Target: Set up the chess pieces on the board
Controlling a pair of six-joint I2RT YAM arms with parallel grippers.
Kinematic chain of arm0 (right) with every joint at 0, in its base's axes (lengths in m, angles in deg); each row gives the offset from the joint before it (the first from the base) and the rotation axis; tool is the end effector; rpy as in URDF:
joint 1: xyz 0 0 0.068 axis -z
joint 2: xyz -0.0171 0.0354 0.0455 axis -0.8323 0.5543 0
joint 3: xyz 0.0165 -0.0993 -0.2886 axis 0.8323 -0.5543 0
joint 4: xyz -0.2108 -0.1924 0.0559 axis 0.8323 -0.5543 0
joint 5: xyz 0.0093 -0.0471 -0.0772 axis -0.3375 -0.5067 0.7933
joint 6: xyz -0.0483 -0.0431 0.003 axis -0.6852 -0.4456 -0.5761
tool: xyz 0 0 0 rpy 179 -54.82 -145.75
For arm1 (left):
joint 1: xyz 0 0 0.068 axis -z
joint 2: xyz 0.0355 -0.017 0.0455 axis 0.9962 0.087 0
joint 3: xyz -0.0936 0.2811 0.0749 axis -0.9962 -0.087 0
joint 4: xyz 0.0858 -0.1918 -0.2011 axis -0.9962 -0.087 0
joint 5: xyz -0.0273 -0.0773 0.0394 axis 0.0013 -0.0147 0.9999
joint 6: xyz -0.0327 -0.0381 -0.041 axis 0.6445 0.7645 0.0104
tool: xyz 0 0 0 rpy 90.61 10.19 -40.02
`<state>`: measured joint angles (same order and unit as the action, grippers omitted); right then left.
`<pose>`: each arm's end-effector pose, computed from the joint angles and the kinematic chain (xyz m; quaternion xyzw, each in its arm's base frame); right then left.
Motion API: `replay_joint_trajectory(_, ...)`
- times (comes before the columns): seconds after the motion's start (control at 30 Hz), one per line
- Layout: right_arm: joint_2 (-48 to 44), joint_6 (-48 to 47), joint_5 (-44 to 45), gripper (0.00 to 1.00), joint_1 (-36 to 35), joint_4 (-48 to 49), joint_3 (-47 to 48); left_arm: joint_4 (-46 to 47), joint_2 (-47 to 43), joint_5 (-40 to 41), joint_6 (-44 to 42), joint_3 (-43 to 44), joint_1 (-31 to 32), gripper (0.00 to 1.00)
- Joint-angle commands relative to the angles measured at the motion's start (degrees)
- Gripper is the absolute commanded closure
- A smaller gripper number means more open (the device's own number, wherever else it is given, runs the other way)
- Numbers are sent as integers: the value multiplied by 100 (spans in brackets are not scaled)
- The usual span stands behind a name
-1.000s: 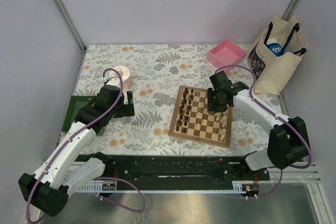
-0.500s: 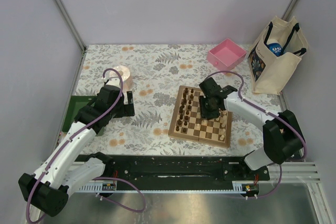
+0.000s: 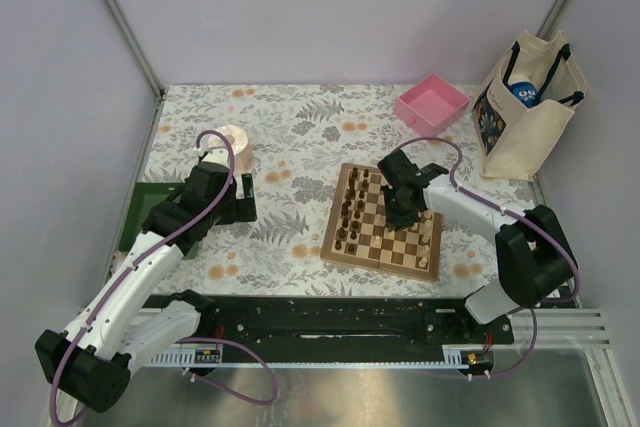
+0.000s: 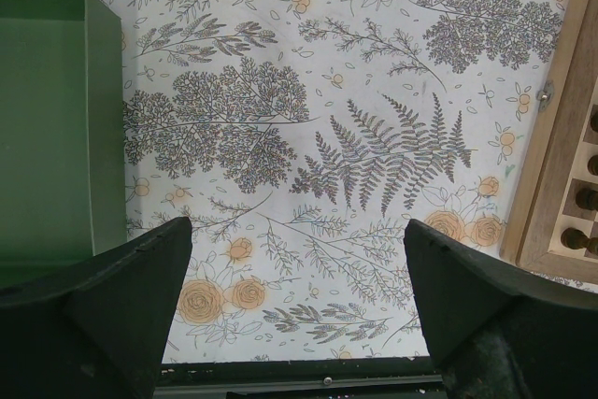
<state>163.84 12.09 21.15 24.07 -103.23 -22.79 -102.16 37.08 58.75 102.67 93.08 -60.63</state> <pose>0.2689 0.1674 0.2050 -0.0568 0.9863 0.0566 0.1438 0.1844 -0.0705 0.3090 -0.0264 0.9245 -0.0427 0.3778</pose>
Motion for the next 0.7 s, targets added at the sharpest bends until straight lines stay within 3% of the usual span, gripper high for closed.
replay_joint_trajectory(0.0,-533,34,676,82,-42,-249,-238,171,4,-62,-46,25,-21,1)
replay_joint_trajectory(0.23,-1149,175,976,82,-7,-329,-634,171,-22,-88,-46,25,-21,1)
replay_joint_trajectory(0.67,-983,140,914,82,239,-12,-827,179,-49,-71,-38,25,-21,1)
